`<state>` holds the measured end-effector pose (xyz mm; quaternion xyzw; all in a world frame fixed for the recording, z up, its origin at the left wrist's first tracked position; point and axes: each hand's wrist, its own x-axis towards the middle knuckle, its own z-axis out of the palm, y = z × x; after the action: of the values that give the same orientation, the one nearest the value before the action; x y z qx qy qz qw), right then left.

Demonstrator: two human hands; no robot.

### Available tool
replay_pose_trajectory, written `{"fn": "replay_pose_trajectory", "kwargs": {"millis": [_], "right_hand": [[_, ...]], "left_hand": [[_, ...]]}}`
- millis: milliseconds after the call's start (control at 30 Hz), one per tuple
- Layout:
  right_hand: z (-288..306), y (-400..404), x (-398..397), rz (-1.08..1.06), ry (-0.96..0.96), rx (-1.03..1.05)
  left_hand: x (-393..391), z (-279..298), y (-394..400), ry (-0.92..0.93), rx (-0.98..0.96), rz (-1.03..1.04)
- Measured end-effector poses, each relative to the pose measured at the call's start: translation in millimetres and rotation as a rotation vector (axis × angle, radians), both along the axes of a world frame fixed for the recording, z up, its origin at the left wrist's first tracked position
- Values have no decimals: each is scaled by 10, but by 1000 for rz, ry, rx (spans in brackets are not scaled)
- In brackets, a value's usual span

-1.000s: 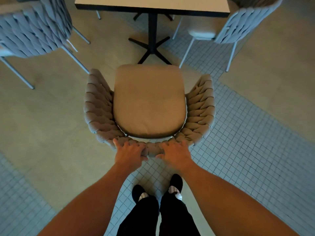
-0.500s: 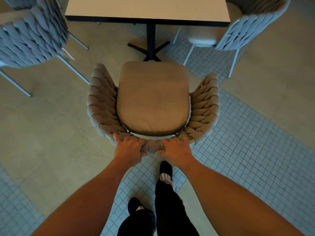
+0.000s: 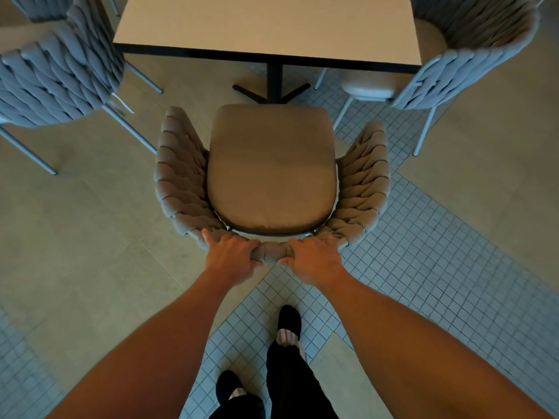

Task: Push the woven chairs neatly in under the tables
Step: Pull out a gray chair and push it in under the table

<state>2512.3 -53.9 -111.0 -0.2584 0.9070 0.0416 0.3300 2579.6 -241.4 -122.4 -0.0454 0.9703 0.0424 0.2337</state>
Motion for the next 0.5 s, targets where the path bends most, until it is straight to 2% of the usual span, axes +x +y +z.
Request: {"fn": "replay_pose_trajectory", "kwargs": {"millis": [500], "right_hand": [[30, 85, -83, -2, 17, 0]], "left_hand": [[-96, -8, 94, -16, -14, -11]]}}
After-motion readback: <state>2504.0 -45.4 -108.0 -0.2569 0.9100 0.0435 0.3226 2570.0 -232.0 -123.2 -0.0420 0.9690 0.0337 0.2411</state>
